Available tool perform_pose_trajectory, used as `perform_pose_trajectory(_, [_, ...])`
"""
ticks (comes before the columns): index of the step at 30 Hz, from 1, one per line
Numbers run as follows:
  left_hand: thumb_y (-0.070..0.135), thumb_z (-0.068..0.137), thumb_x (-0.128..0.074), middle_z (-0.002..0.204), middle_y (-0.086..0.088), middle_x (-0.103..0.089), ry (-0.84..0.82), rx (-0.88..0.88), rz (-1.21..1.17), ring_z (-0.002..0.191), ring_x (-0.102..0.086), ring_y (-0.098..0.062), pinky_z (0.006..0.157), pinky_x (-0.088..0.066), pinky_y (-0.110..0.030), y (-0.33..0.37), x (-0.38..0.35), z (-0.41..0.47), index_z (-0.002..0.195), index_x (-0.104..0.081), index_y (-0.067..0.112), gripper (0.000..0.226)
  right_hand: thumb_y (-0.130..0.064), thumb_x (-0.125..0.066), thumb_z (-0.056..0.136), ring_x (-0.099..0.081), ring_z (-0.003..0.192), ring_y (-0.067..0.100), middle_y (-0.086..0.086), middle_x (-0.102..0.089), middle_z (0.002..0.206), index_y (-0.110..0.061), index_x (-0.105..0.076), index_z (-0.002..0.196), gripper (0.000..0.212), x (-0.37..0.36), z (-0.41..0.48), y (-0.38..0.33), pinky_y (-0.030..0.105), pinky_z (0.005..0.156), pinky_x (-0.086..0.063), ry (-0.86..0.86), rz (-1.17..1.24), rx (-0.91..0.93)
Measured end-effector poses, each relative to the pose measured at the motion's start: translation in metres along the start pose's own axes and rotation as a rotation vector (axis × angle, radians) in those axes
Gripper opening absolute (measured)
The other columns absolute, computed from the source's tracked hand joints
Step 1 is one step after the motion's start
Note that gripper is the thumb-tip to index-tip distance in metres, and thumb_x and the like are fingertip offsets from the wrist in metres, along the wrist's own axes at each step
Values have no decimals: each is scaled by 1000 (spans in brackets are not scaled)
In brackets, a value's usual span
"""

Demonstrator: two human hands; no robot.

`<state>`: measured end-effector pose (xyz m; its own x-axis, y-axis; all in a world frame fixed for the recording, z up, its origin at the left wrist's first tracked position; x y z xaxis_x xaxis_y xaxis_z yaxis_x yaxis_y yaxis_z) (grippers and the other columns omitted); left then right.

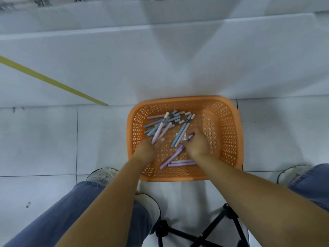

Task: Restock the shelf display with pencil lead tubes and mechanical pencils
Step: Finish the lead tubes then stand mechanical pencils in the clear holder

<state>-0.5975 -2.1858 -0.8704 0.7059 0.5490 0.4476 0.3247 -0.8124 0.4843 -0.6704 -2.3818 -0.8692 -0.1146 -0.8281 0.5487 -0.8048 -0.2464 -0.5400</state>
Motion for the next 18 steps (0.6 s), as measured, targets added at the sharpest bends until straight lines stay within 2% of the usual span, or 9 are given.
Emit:
perform_pose_trajectory(2, [41,102,-53,94,-6,-67,-17,9,-13,74,-60,-14,61,-44,-20,-1,-6,1,121,-64,10,38,-3,-68,85,-57,86,25,4,-57,91,-15,-52,97,23,12,4,-6,26,66,-39,31,72,50])
perform_pose_trajectory(5, [43,101,-53,79,2,-62,-48,12,-6,66,-57,-9,55,-40,-18,-5,-14,-3,117,-65,4,44,-3,-69,84,-59,79,15,0,-59,87,-16,-50,99,28,32,15,-18,28,70,-47,57,129,110])
perform_pose_trajectory(7, [43,101,-54,77,7,-62,-19,-4,-47,68,-60,-9,55,-43,-19,-4,-14,-6,117,-66,9,39,-8,-73,83,-56,76,4,-9,-57,87,-15,-50,104,32,43,19,-22,25,70,-46,114,157,110])
perform_pose_trajectory(8, [41,100,-56,78,9,-63,23,-19,-90,70,-61,-8,55,-45,-18,-2,-9,-7,120,-65,13,35,-12,-75,82,-58,77,5,-8,-59,89,-12,-53,105,32,46,19,-22,24,71,-48,148,163,94])
perform_pose_trajectory(11, [36,98,-61,85,16,-63,180,-81,-199,75,-60,0,55,-43,-10,12,11,-6,126,-62,24,30,-23,-79,79,-65,90,20,5,-66,104,-8,-59,108,39,36,14,-13,35,82,-54,165,139,9])
perform_pose_trajectory(13, [33,96,-65,96,12,-66,248,-127,-199,85,-62,-4,67,-47,-16,23,23,0,125,-63,26,30,-32,-80,76,-64,99,26,9,-62,115,-9,-54,116,53,21,9,-6,41,87,-54,124,125,-55])
perform_pose_trajectory(16, [27,94,-68,119,-1,-68,276,-142,-137,100,-64,-19,86,-55,-35,30,29,13,125,-65,23,31,-40,-81,74,-60,109,30,9,-58,122,-11,-44,126,70,13,5,-7,45,92,-51,142,36,-83])
perform_pose_trajectory(18, [23,93,-69,121,-4,-67,267,-149,-112,98,-62,-19,86,-53,-34,32,27,18,126,-65,21,32,-36,-80,75,-59,110,31,10,-56,125,-10,-41,129,71,12,7,-9,44,92,-50,155,-8,-86])
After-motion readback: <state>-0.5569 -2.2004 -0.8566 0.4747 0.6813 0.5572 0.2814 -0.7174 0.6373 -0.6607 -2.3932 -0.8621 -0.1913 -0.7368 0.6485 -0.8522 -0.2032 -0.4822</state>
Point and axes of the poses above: each hand's wrist, its own z-axis towards the middle knuckle, its own x-axis out of the back of the hand, y = z × x, the point moved 9 cm from there along z, towards the middle knuckle
